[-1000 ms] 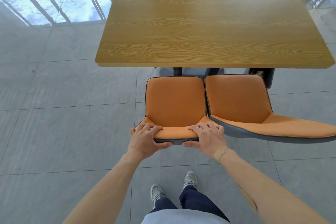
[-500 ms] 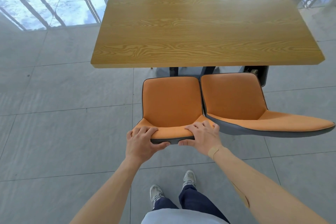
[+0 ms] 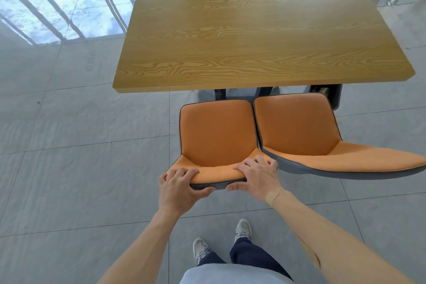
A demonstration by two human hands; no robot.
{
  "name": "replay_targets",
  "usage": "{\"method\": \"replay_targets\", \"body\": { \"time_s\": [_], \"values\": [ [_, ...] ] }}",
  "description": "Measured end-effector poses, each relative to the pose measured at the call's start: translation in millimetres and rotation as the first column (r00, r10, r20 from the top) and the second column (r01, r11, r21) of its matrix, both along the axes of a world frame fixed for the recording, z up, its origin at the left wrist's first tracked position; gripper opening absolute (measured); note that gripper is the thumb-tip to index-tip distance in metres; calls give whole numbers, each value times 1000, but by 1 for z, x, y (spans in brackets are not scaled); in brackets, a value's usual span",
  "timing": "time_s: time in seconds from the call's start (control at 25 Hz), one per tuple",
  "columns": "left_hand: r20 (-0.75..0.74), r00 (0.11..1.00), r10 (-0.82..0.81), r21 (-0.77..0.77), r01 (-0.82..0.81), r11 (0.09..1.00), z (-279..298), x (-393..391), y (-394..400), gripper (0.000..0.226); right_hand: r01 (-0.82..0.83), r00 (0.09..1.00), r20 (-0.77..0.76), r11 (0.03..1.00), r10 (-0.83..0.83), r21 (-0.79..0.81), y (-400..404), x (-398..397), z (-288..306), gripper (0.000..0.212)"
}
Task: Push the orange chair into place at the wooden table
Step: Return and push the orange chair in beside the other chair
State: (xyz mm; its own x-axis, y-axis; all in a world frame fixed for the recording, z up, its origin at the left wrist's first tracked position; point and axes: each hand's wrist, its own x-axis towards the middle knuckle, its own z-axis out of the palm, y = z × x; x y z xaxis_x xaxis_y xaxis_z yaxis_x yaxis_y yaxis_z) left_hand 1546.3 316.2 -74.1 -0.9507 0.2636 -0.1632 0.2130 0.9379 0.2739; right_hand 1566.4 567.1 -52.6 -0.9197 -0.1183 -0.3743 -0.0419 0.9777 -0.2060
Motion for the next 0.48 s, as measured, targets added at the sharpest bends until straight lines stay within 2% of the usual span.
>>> {"method": "replay_targets", "body": {
  "time_s": [0.16, 0.4, 0.48],
  "values": [
    [53, 998, -22, -36, 24, 999, 1, -3, 2, 82, -1, 1000, 14, 1000, 1, -12, 2, 0, 0, 95],
    [253, 967, -31, -91, 56, 994, 9, -12, 0, 93, 28, 997, 69, 1000, -28, 1, -1, 4, 5, 87],
    [258, 966, -19, -101, 46, 994, 13, -6, 2, 95, 35, 995, 91, 999, -34, -8, 0, 5, 9, 88]
  ]
}}
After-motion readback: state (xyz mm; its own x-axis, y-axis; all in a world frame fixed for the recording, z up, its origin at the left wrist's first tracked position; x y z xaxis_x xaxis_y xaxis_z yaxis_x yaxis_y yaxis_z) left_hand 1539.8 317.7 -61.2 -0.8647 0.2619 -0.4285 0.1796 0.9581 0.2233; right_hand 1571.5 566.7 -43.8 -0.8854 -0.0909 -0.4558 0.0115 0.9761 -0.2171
